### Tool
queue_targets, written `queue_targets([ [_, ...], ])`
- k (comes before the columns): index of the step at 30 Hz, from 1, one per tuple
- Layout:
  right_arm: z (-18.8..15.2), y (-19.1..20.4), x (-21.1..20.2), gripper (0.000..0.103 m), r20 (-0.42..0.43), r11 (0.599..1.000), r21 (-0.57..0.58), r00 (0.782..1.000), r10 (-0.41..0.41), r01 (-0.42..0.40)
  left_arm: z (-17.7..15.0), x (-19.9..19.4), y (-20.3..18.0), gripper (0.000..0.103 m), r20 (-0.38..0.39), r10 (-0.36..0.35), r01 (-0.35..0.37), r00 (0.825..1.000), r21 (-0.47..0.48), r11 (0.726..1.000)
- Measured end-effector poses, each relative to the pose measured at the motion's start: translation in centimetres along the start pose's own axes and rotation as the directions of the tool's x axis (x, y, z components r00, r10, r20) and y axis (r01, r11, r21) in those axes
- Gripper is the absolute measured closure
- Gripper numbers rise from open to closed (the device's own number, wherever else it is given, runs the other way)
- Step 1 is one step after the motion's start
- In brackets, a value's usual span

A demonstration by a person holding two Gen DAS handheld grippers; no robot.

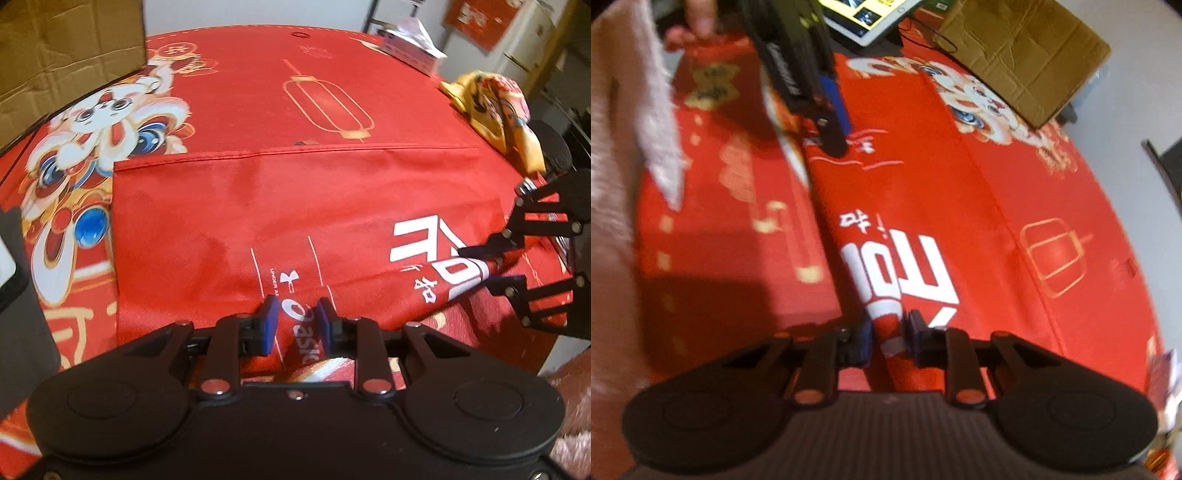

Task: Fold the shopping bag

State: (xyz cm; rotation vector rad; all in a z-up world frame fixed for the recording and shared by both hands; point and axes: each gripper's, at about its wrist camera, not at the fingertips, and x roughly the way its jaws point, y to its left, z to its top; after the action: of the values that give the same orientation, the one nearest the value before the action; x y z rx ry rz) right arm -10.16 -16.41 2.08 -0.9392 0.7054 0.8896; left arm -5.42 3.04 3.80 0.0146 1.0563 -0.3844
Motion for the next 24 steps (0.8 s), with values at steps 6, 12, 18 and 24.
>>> queue_targets([
  [6, -0.5, 3.0, -0.2, 0.078, 0.064, 0.977, -0.178, 0.992, -0.110, 0.120, 0.0, 0.0, -0.1, 0.078, -0.010, -0.005, 0.006, 1.000, 0.033, 0.999],
  [12, -0.6, 4.4, 0.2, 0.077, 0.104, 0.933, -0.325, 0.986, -0.128, 0.156, -0.1, 0.0, -0.2, 0.078, -0.010, -0.003, 0.003, 1.000, 0.030, 1.000],
  [18, -0.6, 5.7, 0.6, 0.090, 0.131, 0.879, -0.446, 0.983, -0.126, 0.172, -0.3, 0.0, -0.2, 0.078, 0.002, -0.005, 0.005, 1.000, 0.021, 1.000],
  [24, 1.9, 0.7, 0.5, 0.091, 0.039, 0.997, -0.057, 0.998, 0.045, -0.043, -0.6, -0.6, -0.2, 0.053, 0.026, -0.075, 0.073, 0.997, 0.082, 0.994],
])
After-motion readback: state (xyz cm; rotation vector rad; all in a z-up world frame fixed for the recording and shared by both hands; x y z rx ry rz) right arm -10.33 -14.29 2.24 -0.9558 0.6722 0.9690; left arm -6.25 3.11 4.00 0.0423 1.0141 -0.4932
